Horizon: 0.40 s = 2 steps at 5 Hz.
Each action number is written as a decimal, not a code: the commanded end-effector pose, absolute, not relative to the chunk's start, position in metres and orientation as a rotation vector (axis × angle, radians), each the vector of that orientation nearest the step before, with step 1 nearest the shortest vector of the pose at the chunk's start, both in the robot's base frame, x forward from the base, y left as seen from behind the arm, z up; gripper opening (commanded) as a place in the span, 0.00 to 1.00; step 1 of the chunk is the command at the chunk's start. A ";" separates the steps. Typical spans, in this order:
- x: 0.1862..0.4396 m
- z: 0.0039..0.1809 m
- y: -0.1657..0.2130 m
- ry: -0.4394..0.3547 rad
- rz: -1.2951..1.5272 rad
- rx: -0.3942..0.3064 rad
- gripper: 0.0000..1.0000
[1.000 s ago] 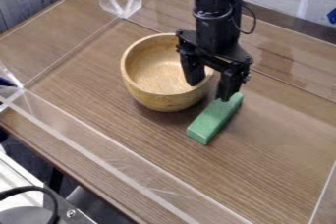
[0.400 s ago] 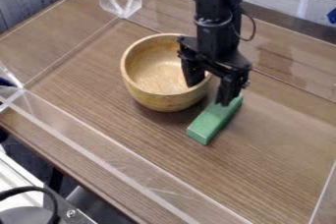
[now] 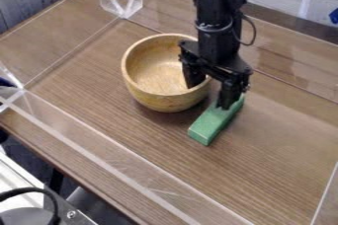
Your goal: Remove the green block from inside the brown bowl and put it on the table
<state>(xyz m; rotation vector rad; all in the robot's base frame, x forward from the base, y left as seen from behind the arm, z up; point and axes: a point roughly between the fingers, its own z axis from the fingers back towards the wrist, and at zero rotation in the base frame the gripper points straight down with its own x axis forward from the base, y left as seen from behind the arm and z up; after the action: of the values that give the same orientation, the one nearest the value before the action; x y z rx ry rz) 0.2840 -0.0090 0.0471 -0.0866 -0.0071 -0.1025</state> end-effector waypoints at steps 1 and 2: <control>0.290 0.054 -0.006 -0.046 -0.091 -0.088 1.00; 0.290 0.052 -0.006 -0.046 -0.090 -0.090 1.00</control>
<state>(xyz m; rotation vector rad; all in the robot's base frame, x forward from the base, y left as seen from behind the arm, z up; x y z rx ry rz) 0.2852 -0.0082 0.0440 -0.0901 -0.0125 -0.0975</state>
